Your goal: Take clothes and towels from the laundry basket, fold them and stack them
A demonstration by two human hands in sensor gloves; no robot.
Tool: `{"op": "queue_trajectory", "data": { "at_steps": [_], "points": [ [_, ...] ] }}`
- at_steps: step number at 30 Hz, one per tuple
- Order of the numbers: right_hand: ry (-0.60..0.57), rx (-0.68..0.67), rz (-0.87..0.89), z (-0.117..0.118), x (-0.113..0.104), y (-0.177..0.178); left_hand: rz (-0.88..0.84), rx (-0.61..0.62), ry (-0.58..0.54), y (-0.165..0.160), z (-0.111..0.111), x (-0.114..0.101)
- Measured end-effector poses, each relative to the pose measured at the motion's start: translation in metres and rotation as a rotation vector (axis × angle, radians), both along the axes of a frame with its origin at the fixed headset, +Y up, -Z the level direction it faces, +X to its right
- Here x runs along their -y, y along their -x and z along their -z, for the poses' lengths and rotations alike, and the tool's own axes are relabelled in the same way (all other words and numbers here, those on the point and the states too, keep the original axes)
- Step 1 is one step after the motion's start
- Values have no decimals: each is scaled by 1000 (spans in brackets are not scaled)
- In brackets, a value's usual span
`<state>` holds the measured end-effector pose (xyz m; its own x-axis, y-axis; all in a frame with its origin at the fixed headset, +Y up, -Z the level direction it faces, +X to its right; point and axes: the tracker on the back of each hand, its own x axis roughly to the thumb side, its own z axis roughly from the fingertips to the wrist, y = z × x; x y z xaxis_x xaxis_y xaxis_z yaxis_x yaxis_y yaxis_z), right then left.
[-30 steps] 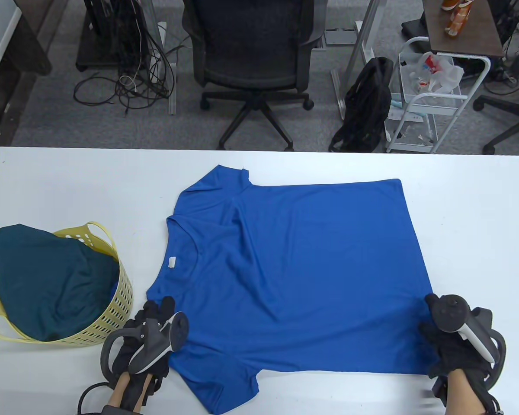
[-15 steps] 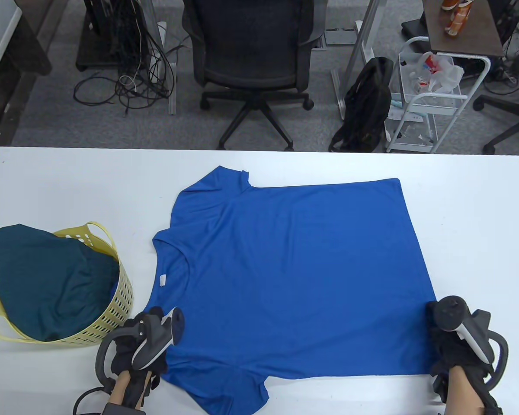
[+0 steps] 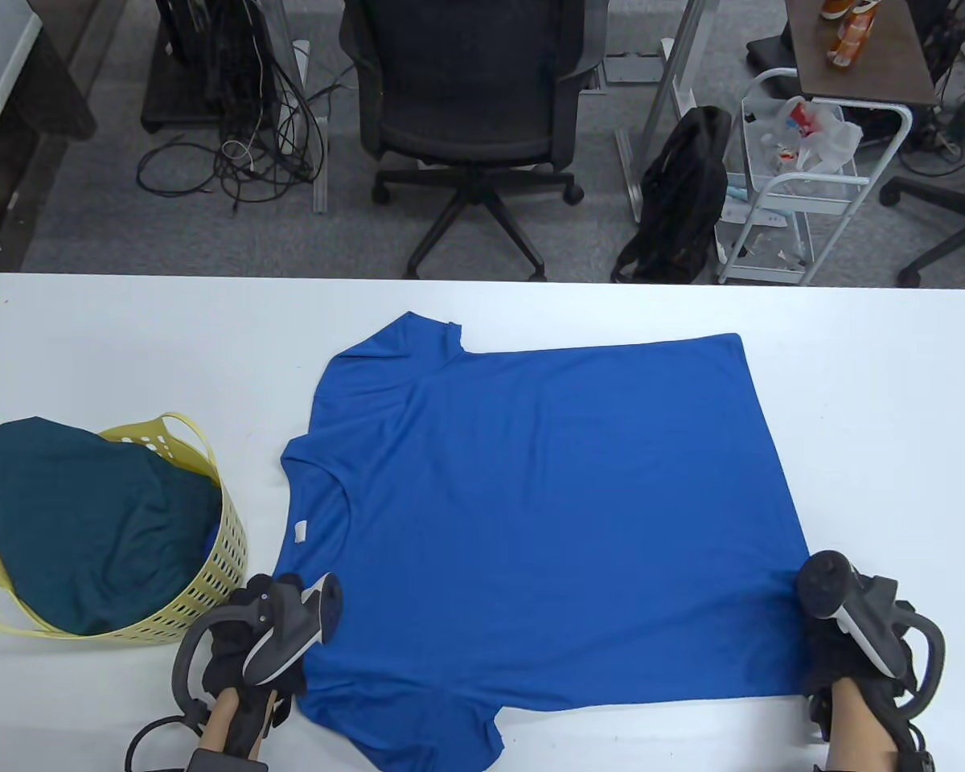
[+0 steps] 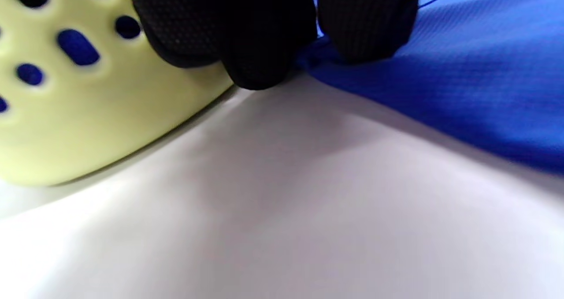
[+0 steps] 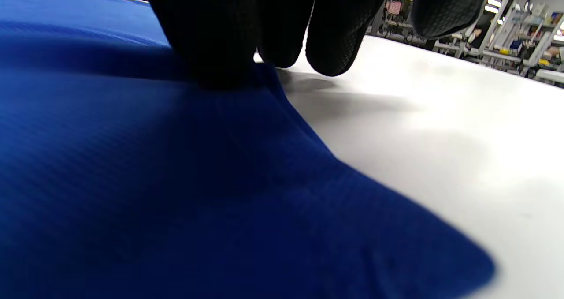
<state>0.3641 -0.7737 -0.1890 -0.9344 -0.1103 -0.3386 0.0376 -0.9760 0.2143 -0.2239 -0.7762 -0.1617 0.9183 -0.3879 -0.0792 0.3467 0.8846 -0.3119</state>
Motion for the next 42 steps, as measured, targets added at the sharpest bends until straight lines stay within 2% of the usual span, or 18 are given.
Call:
{"op": "queue_trajectory", "data": {
  "at_steps": [3, 7, 15, 16, 18, 19, 20, 21, 24, 25, 27, 29, 31, 35, 36, 37, 39, 42],
  "points": [
    [-11, -39, 38, -2, 0, -3, 20, -3, 7, 0, -1, 3],
    [-139, -14, 169, -6, -13, -13, 29, -23, -105, 2, -2, -3],
    [-90, 3, 109, -4, -21, -11, 130, -44, -249, -6, -5, -18],
    [-131, 8, 81, -5, -26, -11, 146, -42, -288, -7, -6, -22],
    [-491, 43, 18, -15, -50, -8, 160, -29, -493, -9, -15, -44],
    [-605, 43, 28, -19, -59, -6, 150, -27, -589, -11, -20, -54],
    [-631, 44, 6, -24, -70, -4, 172, -5, -688, -12, -27, -62],
    [-617, 46, -31, -26, -74, -3, 204, 27, -721, -12, -30, -67],
    [-357, 27, -114, -24, -69, 2, 256, 80, -619, -16, -33, -62],
    [-226, 21, -102, -21, -62, 3, 250, 54, -459, -18, -28, -53],
    [-105, 11, -58, -16, -52, 4, 222, -17, -164, -19, -19, -39],
    [-87, -7, -56, -16, -50, 8, 201, -47, -9, -18, -17, -33],
    [-124, -43, -63, -16, -52, 15, 176, -39, 6, -20, -19, -36],
    [-124, -126, 4, -9, -48, 34, -104, 190, -109, -60, -19, -41],
    [-100, -145, 3, -6, -44, 39, -219, 273, -91, -81, -15, -39],
    [-87, -162, -14, -5, -41, 43, -323, 357, -11, -104, -11, -36],
    [-75, -184, -45, -4, -36, 47, -455, 439, 65, -140, -7, -31],
    [-79, -191, -55, -5, -33, 46, -516, 513, 142, -194, -1, -19]
  ]
}}
